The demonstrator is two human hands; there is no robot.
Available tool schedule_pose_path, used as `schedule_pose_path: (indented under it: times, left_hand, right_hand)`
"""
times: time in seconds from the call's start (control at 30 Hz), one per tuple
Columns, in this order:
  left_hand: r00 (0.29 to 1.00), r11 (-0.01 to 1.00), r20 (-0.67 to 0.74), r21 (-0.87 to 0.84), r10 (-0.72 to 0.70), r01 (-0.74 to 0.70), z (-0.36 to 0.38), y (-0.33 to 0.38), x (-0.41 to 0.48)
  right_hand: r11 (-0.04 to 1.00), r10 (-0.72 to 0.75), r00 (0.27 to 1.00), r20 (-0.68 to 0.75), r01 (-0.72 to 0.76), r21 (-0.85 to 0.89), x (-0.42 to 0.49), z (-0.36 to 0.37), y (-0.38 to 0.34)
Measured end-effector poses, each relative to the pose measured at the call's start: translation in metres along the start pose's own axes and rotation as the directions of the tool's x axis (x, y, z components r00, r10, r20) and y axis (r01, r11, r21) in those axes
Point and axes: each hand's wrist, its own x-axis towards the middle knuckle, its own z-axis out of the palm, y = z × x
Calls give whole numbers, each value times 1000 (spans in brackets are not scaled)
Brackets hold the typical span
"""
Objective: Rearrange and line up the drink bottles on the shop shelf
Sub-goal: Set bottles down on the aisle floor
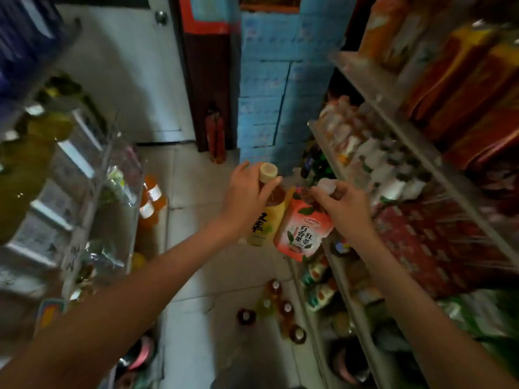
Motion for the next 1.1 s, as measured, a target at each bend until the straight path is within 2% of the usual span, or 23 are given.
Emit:
schedule_pose_path:
  times: [0.17, 0.37, 0.5, 0.7, 0.83, 1.1]
  left_hand:
    - [980, 978, 4, 67, -199, 199, 67, -102, -35]
    - [938, 937, 2, 38, -347, 346, 178, -239, -90]
    - [925, 922, 7, 78, -380, 379, 269, -339, -125]
    - [883, 881, -21, 66, -469, 469, 373, -463, -167]
    - [889, 886, -21, 76, -457, 457, 425, -524, -172]
    - [859, 857, 25, 88, -512, 508, 482, -586, -174]
  right_hand:
    - [992, 128, 991, 46, -129, 7, 22, 66, 114]
    - [977, 209, 972, 110, -203, -69, 44, 163, 287]
    - [968, 214, 970, 119, -194, -160, 60, 244, 408]
    - [958, 207, 970, 130, -173, -230, 77, 338, 541]
    - [949, 177, 972, 152, -127, -289, 90, 382, 612]
    - [948, 190, 957, 218, -121, -295, 106, 421, 681]
